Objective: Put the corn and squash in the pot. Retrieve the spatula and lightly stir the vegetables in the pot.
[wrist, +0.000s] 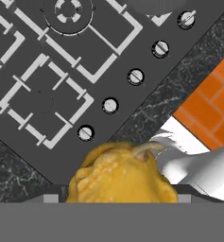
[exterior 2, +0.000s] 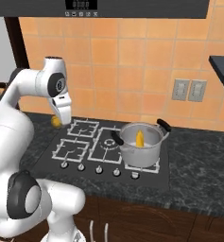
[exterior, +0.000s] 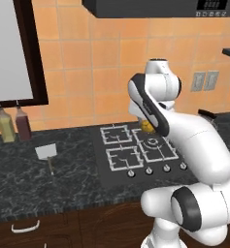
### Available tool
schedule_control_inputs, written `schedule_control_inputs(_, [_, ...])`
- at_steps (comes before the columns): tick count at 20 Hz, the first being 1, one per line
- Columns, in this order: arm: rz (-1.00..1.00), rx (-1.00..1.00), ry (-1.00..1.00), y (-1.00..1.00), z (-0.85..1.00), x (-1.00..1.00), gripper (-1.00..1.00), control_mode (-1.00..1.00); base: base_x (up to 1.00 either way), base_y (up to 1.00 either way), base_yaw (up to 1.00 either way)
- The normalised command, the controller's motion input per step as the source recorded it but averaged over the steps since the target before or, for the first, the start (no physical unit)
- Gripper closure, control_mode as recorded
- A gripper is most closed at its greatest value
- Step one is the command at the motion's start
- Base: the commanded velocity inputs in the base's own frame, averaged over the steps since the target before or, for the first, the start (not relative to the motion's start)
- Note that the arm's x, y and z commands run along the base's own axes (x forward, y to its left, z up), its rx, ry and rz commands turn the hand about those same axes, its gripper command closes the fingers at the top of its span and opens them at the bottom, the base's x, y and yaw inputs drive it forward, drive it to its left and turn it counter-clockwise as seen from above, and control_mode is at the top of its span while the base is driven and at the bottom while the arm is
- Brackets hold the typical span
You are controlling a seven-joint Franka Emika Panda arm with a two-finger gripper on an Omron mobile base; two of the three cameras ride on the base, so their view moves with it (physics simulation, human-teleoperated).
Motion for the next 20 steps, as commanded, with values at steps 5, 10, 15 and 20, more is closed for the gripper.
schedule_control_inputs(5, [0.00, 0.00, 0.00, 0.00, 0.00, 0.00, 1.00, 1.00, 0.07, -0.81, 0.07])
schedule_control_inputs(10, [0.01, 0.00, 0.01, -0.88, 0.01, 0.22, 1.00, -1.00, 0.00, 0.00, 0.00])
schedule_control_inputs(15, [-0.03, 0.00, 0.04, -1.00, -0.01, 0.55, 1.00, -1.00, 0.00, 0.00, 0.00])
schedule_control_inputs(20, [0.00, 0.00, 0.05, -1.00, -0.35, 0.77, 1.00, -1.00, 0.00, 0.00, 0.00])
